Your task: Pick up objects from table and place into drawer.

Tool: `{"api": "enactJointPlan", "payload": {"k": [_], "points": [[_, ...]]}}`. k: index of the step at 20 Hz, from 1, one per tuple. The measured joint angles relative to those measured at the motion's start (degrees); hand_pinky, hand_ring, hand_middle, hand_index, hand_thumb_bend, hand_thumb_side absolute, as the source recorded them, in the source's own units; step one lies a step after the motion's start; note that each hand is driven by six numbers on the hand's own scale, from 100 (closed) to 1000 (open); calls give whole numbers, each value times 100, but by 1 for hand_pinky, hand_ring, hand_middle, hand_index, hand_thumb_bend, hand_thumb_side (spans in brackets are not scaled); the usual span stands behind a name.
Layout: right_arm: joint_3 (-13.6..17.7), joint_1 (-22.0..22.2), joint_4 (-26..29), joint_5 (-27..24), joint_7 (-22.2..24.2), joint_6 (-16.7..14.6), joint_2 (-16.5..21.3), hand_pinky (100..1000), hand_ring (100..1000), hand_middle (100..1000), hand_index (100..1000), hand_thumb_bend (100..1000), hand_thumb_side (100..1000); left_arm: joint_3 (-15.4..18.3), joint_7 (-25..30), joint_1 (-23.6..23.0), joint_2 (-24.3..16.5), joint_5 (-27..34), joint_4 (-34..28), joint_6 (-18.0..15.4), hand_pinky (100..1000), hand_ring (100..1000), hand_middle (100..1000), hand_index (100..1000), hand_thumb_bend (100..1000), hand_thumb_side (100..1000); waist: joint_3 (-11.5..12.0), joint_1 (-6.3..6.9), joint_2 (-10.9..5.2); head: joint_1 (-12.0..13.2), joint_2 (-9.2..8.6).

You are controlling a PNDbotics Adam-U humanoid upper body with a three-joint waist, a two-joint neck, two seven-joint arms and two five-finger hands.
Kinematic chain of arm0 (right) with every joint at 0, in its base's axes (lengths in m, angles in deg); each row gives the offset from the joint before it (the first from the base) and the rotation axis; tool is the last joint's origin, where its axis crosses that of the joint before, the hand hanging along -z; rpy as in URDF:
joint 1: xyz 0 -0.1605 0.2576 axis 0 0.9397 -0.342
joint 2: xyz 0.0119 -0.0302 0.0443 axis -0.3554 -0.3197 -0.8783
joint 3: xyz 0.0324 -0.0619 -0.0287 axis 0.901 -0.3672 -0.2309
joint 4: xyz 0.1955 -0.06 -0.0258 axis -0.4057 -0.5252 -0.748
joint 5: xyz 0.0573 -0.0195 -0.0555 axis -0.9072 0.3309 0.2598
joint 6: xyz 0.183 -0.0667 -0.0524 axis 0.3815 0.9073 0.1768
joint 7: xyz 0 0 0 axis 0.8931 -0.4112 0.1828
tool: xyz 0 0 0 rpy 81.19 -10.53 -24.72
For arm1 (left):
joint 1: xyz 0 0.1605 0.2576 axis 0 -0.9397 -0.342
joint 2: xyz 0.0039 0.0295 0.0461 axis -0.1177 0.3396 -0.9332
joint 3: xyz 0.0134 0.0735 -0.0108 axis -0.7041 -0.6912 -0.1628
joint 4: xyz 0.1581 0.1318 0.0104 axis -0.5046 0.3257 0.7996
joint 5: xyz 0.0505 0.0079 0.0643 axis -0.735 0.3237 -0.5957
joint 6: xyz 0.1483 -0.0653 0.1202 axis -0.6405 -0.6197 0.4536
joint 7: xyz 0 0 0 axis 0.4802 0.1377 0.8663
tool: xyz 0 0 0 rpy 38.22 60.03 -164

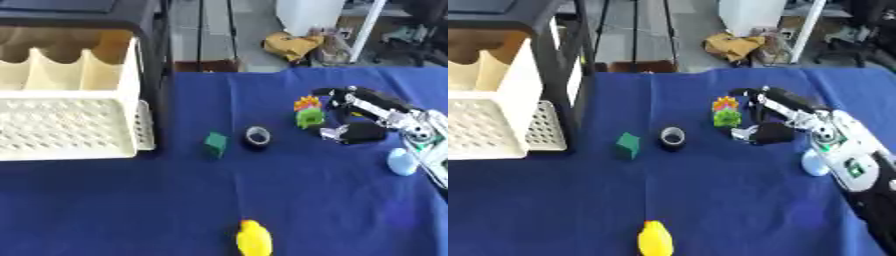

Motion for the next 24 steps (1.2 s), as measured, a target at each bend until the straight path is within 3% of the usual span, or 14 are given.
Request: {"api": "enactJointPlan", "payload": {"k": [9, 15, 24], "points": [[158, 168, 4, -54, -245, 72, 206, 558, 796, 295, 980, 428, 717, -46, 66, 70, 44, -42, 0, -27, 499, 720, 737, 853, 100, 1000, 51, 16, 86, -83, -224], [156, 5, 128, -380, -245, 66, 220, 562, 800, 285, 983, 415, 730, -47, 110, 25, 47, -87, 0, 11, 497, 719, 737, 852, 100, 1000, -45, 70, 86, -70, -213], [163, -43, 411, -620, -376, -6, 321, 639, 954, 540, 973, 408, 705, -80, 158, 15, 50, -117, 0, 59, 495, 719, 738, 849, 100, 1000, -92, 77, 112, -23, -211]]}}
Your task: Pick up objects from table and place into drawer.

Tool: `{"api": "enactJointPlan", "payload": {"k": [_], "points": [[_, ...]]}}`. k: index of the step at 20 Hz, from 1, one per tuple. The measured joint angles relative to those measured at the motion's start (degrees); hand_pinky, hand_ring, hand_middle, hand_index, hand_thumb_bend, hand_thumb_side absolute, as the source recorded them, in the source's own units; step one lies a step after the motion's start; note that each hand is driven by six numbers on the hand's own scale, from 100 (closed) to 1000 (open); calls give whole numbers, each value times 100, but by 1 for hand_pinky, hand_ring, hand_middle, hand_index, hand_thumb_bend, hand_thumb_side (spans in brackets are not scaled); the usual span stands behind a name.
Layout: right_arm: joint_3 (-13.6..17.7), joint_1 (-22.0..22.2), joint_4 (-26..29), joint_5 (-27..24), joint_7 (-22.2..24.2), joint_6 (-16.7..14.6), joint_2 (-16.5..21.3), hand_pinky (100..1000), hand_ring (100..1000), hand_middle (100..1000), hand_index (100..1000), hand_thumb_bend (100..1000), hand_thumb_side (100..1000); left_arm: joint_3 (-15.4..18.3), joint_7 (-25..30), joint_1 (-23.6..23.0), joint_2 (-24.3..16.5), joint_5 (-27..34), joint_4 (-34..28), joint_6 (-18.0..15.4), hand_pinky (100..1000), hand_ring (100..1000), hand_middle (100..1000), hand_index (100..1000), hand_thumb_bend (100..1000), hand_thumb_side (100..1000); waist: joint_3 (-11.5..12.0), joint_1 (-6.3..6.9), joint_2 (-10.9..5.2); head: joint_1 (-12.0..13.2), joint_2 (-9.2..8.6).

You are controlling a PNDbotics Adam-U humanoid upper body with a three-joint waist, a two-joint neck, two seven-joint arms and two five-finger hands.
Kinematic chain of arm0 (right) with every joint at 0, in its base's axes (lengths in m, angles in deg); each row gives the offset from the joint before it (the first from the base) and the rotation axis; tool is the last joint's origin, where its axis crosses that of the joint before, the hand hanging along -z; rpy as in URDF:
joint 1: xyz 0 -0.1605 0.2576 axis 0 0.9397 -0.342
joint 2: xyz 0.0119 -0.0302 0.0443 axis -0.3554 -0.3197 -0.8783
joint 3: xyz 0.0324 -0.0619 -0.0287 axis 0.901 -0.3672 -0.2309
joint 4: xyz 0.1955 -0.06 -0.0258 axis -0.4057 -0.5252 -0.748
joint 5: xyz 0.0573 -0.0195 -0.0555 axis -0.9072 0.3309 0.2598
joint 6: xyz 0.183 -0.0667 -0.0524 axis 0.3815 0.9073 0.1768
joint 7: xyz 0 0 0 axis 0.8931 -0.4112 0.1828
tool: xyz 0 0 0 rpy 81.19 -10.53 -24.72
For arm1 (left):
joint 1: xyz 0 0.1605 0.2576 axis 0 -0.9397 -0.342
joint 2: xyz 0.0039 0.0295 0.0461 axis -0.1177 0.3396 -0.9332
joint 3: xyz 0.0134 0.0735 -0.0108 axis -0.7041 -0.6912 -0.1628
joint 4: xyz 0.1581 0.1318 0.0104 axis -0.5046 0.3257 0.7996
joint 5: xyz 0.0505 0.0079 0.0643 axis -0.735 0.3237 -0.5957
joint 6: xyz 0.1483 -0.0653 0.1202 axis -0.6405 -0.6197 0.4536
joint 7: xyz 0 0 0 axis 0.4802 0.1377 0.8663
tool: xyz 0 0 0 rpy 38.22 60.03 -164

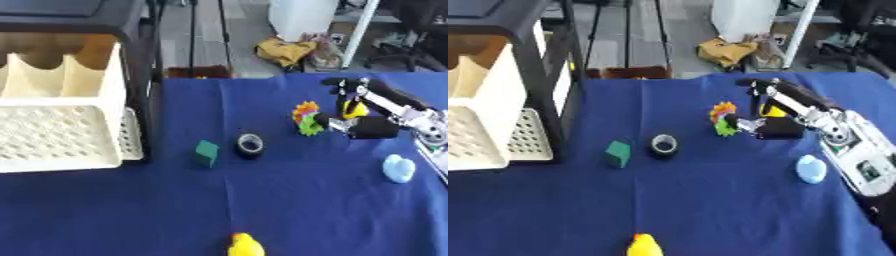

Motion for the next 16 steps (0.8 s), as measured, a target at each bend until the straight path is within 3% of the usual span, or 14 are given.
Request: {"api": "enactJointPlan", "payload": {"k": [1, 4, 11, 16], "points": [[0, -2, 10, 0, -30, -14, 0, 667, 999, 623, 979, 415, 702, -1, 6, 0, 5, -8, 0, 6, 496, 720, 739, 849, 100, 1000, 0, 2, 3, 0, 0], [-4, -46, 56, -12, -112, -104, 0, 732, 1000, 727, 1000, 449, 686, -4, 30, 0, 43, -25, 0, 16, 498, 721, 740, 851, 100, 1000, -3, 2, 7, 0, -1], [-46, -127, 56, -36, -127, -412, -1, 867, 1000, 889, 1000, 484, 678, -31, 75, -16, 47, -26, 0, 22, 498, 722, 740, 851, 100, 1000, -1, 5, 39, -8, -12], [-70, -154, 49, -58, -68, -553, -4, 882, 1000, 863, 1000, 456, 669, -33, 102, -17, 94, -27, 0, 16, 499, 723, 741, 851, 100, 1000, 16, 7, 81, -33, -61]]}}
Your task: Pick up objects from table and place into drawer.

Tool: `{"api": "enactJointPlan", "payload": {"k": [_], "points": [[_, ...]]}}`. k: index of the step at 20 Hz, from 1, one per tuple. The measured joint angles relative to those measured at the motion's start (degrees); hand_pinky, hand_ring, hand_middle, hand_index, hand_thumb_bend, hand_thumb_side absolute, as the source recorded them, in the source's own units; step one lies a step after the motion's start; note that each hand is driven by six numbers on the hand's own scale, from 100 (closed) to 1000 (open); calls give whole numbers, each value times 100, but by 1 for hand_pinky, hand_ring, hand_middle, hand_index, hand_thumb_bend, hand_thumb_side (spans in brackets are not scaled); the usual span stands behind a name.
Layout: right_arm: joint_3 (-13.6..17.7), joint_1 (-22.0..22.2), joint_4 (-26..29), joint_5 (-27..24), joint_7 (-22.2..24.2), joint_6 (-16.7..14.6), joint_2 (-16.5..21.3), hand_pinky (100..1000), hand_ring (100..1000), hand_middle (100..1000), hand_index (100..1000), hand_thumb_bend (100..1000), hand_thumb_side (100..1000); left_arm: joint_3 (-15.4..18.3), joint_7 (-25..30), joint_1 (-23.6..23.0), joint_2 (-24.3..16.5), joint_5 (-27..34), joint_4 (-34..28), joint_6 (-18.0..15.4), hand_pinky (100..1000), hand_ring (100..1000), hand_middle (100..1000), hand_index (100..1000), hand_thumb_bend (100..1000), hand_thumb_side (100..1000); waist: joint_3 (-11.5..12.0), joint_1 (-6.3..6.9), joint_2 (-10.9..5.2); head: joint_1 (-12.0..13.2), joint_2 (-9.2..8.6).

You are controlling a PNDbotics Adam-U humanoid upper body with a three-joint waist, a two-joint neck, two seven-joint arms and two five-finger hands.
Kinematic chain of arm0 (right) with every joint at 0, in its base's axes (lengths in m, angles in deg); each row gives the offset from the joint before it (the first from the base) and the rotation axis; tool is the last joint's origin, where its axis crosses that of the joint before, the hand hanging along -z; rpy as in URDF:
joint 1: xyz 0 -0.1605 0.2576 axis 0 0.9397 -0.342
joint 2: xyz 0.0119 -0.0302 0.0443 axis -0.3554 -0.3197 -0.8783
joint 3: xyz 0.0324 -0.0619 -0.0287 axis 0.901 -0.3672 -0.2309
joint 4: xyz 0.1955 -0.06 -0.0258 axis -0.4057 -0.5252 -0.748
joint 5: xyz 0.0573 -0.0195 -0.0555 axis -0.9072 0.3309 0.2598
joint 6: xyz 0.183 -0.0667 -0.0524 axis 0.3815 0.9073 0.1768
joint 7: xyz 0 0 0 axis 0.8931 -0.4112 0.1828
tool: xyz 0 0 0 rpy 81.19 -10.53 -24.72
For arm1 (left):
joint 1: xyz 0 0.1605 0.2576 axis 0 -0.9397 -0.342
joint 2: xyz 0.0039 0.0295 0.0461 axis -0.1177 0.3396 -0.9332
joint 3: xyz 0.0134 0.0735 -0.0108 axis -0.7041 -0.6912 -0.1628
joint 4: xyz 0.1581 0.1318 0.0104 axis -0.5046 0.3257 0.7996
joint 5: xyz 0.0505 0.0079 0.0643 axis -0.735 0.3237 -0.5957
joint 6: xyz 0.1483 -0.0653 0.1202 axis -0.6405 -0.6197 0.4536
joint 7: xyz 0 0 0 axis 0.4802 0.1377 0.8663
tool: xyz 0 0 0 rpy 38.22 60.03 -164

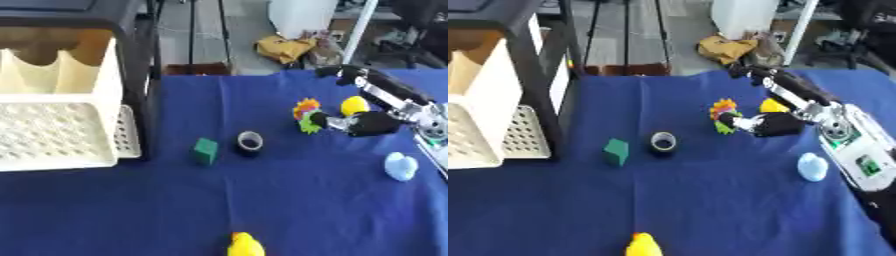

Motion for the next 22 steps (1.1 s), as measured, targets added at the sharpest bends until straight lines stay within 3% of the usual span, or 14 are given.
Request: {"api": "enactJointPlan", "payload": {"k": [7, 14, 22], "points": [[9, 21, -68, 55, -71, -124, -1, 861, 1000, 760, 1000, 466, 642, -10, 48, 47, 6, -2, -17, -27, 498, 722, 740, 850, 100, 1000, 97, 1, 92, -60, -116], [118, 108, -105, 181, -294, -97, 33, 856, 1000, 762, 1000, 470, 634, -37, 86, 46, 58, -48, -39, -64, 497, 722, 740, 850, 100, 1000, 228, -3, 175, -132, -303], [191, 165, -102, 135, -604, -43, 145, 853, 1000, 744, 1000, 465, 625, -38, 92, -10, 129, -145, -31, -71, 495, 721, 740, 849, 100, 1000, 221, 45, 274, -179, -352]]}}
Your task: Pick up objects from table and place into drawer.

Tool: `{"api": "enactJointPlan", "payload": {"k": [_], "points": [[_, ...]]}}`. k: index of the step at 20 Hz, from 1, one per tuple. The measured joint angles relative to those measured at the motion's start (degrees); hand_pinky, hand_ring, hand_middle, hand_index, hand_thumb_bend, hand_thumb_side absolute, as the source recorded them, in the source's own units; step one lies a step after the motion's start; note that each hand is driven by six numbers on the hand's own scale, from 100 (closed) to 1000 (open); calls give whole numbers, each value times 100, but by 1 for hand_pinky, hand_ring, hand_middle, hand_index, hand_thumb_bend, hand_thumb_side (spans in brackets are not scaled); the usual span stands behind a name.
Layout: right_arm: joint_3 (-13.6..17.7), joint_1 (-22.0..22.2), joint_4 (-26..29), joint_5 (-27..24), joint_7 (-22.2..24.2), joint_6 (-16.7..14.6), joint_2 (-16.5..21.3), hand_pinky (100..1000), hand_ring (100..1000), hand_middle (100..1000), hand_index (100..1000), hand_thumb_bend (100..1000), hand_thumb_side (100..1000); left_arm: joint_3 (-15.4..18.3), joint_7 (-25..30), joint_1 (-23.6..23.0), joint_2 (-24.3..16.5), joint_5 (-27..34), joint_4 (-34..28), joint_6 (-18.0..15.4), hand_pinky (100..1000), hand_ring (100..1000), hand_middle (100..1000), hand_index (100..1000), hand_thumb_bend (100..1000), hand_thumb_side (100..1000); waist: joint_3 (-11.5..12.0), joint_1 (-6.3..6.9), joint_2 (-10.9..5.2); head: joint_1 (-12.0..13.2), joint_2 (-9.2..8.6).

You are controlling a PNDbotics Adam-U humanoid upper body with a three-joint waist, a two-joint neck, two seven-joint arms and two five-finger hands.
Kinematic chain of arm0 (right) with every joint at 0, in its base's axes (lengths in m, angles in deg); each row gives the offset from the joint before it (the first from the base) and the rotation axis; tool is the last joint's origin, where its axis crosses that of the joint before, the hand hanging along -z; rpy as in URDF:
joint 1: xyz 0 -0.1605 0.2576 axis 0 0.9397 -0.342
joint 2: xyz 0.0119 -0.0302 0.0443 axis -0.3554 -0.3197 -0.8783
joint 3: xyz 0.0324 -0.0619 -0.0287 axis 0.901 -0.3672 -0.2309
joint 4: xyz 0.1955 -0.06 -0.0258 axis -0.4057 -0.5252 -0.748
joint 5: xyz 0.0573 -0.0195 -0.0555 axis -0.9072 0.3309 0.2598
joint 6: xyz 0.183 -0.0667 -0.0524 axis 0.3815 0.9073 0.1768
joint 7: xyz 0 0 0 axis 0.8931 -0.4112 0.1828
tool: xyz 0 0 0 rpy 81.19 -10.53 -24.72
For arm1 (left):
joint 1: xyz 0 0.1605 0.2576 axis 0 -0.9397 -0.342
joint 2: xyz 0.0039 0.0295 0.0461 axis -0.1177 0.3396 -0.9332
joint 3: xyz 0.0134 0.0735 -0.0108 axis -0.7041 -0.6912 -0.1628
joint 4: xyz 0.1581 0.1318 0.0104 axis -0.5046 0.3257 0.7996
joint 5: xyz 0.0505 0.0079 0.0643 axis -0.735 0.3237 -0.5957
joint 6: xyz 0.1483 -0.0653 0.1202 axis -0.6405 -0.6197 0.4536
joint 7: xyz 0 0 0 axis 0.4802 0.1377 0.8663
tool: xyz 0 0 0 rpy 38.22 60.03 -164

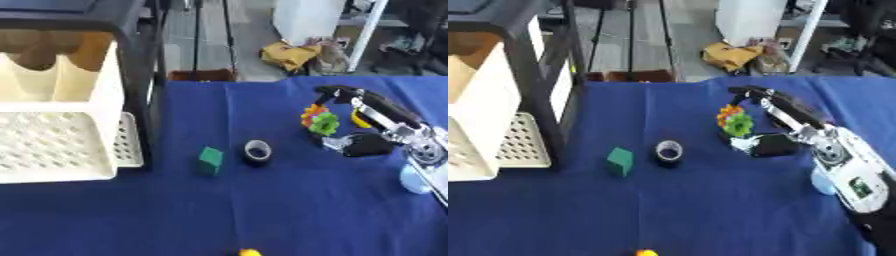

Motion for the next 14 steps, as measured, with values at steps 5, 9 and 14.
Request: {"api": "enactJointPlan", "payload": {"k": [5, 9, 14], "points": [[-3, -27, 52, -241, -164, 15, 11, 858, 1000, 733, 1000, 464, 614, -1, 25, -37, 21, -38, 24, 26, 494, 720, 739, 848, 100, 1000, -60, 32, 5, -19, 2], [-3, -59, 147, -509, -274, 35, 17, 863, 1000, 739, 1000, 462, 609, -2, 38, -45, 22, -39, 23, 39, 494, 719, 739, 847, 100, 1000, -93, 29, 5, -22, 2], [-3, -46, 180, -574, -317, 50, 59, 863, 1000, 743, 1000, 456, 610, -2, 49, -54, 22, -54, 13, 51, 493, 718, 738, 846, 100, 1000, -101, 19, 5, -22, 1]]}}
